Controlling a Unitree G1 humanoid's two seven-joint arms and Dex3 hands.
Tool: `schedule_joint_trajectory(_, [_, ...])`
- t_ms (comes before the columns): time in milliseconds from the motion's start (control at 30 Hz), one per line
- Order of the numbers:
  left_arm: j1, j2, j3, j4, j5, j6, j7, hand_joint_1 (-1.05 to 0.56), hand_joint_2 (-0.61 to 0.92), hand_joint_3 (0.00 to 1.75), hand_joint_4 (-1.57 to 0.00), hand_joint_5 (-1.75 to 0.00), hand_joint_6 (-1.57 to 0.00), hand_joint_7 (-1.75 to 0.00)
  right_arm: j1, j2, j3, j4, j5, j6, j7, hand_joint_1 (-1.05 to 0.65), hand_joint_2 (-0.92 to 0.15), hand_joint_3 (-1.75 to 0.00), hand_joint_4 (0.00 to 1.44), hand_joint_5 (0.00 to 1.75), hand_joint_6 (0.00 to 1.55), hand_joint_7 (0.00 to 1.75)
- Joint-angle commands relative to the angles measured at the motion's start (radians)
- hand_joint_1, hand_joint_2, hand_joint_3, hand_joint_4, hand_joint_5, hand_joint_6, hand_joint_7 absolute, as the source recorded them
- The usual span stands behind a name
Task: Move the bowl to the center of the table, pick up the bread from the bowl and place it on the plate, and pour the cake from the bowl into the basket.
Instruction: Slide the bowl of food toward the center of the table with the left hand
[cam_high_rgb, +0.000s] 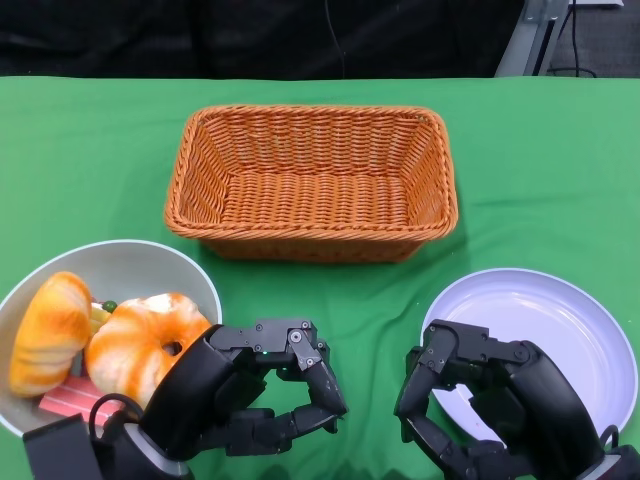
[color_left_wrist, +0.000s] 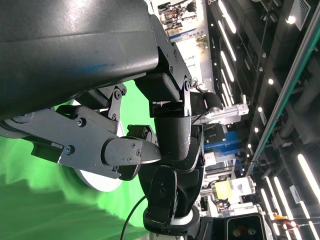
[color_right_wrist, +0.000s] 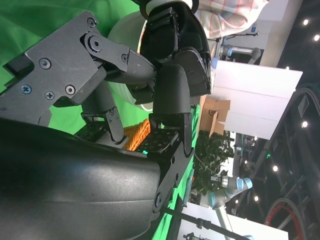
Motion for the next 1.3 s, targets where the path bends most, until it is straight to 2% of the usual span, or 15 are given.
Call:
schedule_joint_trajectory(33, [-0.001,0.009,0.007,0.003,0.007,-0.016,-0.001,-0.23,0.92,0.35,-0.74,-1.53,-0.82,-1.16,0.000,-0.004,-0.006,0.005,-0.003,-0.015,-0.001,-0.19,-0.43,-1.09,0.81,1.62,0.71,1.37])
schedule_joint_trajectory(300, [-0.007,0.001,0.021,0.003,-0.004,-0.025,0.007,-0.25,0.90,0.34,-0.74,-1.53,-0.82,-1.18,0.004,0.000,-0.006,0.008,0.001,-0.008,-0.005,-0.16,-0.43,-1.10,0.80,1.61,0.72,1.36])
schedule_joint_trajectory(400, [-0.008,0.002,0.028,-0.009,-0.004,-0.023,0.014,-0.22,0.82,0.50,-0.74,-1.52,-0.80,-1.22,0.001,0.000,-0.006,0.013,-0.006,-0.014,-0.008,-0.16,-0.42,-1.11,0.80,1.61,0.71,1.36])
schedule_joint_trajectory(567, [-0.005,0.011,0.034,-0.033,-0.005,-0.017,0.009,-0.22,0.77,0.54,-0.73,-1.51,-0.80,-1.18,-0.005,0.007,-0.004,0.028,0.007,-0.021,0.000,-0.17,-0.40,-1.14,0.80,1.62,0.72,1.37])
schedule_joint_trajectory(667, [-0.004,0.012,0.038,-0.053,-0.014,-0.022,0.005,-0.24,0.78,0.52,-0.75,-1.46,-0.83,-1.10,-0.006,0.007,-0.004,0.030,0.009,-0.020,0.005,-0.18,-0.38,-1.17,0.80,1.62,0.71,1.37])
schedule_joint_trajectory(767, [-0.005,0.042,0.039,-0.097,-0.003,-0.031,-0.007,-0.30,0.86,0.35,-0.76,-1.39,-0.86,-0.98,-0.003,0.003,-0.006,0.025,0.013,-0.015,0.012,-0.17,-0.39,-1.17,0.79,1.62,0.70,1.37])
schedule_joint_trajectory(833, [0.000,0.068,0.035,-0.136,0.000,-0.020,-0.015,-0.35,0.91,0.28,-0.72,-1.33,-0.85,-0.84,0.000,-0.002,-0.006,0.016,0.012,-0.003,0.014,-0.16,-0.39,-1.17,0.78,1.61,0.69,1.38])
schedule_joint_trajectory(933, [0.016,0.092,0.027,-0.199,-0.009,-0.005,-0.011,-0.40,0.92,0.22,-0.82,-0.92,-1.01,-0.27,0.004,-0.005,-0.007,0.004,0.015,0.015,0.014,-0.16,-0.41,-1.14,0.78,1.61,0.68,1.40])
schedule_joint_trajectory(1000, [0.026,0.109,0.028,-0.242,-0.017,0.007,-0.009,-0.41,0.92,0.20,-0.85,-0.77,-1.03,-0.12,0.003,0.000,-0.008,0.010,0.011,0.003,0.010,-0.15,-0.41,-1.14,0.78,1.61,0.68,1.40])
schedule_joint_trajectory(1033, [0.032,0.121,0.033,-0.271,-0.020,0.016,-0.005,-0.45,0.92,0.18,-0.84,-0.57,-0.97,-0.05,0.001,0.002,-0.009,0.017,0.015,-0.004,0.013,-0.15,-0.40,-1.14,0.79,1.63,0.68,1.41])
schedule_joint_trajectory(1100, [0.048,0.149,0.052,-0.339,-0.012,0.035,0.011,-0.50,0.92,0.17,-0.80,-0.38,-0.87,-0.01,-0.001,0.005,-0.008,0.025,0.036,-0.002,0.028,-0.13,-0.40,-1.16,0.79,1.67,0.66,1.42])
schedule_joint_trajectory(1300, [0.063,0.152,0.123,-0.422,-0.033,0.038,0.087,-0.59,0.92,0.21,-0.76,-0.13,-0.74,0.00,0.003,-0.001,-0.011,0.016,0.021,0.007,0.023,-0.16,-0.42,-1.12,0.78,1.63,0.66,1.42])
